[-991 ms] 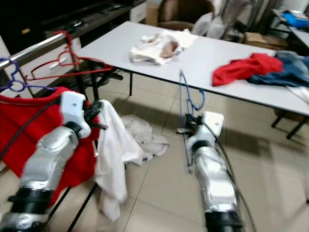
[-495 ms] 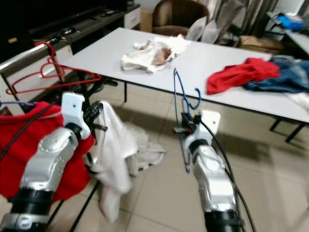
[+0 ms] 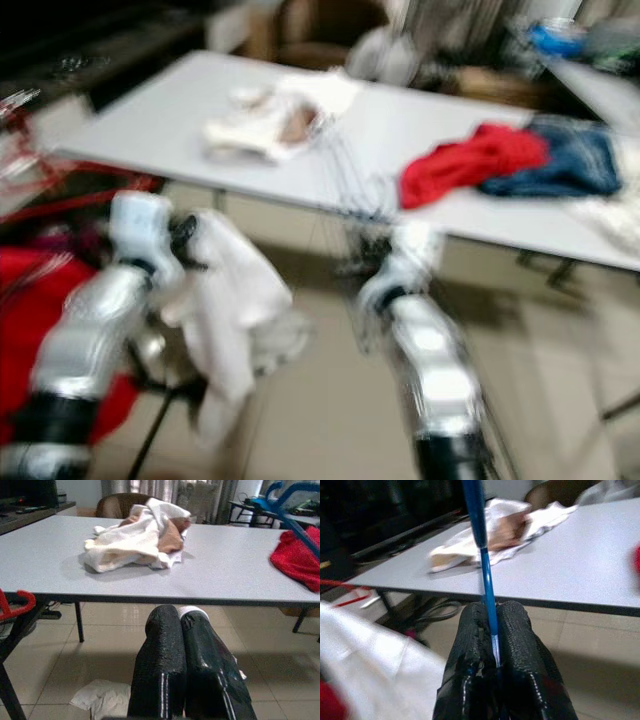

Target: Hang hanger

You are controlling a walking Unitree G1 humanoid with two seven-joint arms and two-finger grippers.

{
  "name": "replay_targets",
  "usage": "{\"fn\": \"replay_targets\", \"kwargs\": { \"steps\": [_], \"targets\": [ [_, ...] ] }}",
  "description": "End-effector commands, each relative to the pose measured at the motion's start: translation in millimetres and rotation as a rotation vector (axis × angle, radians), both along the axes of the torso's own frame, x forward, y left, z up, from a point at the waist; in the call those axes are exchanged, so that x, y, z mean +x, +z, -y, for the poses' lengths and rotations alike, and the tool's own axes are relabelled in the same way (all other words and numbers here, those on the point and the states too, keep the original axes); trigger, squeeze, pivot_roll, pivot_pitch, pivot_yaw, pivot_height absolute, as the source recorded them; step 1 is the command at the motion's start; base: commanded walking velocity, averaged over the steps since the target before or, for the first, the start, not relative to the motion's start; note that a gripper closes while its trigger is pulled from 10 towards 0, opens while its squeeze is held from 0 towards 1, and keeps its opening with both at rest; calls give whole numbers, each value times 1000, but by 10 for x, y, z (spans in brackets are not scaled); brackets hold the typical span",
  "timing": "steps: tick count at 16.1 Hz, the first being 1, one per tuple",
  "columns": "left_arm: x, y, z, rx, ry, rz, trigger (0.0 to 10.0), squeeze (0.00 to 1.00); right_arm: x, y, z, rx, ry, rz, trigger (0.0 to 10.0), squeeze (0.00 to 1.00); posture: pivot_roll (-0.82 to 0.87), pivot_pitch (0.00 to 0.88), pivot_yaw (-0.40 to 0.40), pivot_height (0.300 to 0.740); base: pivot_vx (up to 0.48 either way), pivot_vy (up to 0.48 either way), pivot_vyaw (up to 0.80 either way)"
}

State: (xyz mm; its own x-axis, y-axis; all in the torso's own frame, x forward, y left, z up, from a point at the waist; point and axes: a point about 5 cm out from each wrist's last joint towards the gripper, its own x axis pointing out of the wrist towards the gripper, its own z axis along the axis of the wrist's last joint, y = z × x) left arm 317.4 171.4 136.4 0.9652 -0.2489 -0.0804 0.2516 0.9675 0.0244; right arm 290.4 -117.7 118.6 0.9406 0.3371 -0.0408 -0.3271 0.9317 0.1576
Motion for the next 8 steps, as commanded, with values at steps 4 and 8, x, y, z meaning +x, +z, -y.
{"fn": "replay_targets", "kwargs": {
  "steps": [4,8],
  "targets": [
    [21,118,164,-4,-54,55,10000,0,13,58,189,-46,-37,36,10000,0,-46,0,-63,740,434,0,-197],
    [31,128,206,-8,-61,65,10000,0,18,68,230,-69,-30,43,10000,0,-57,0,-70,740,434,0,0]
  ]
}}
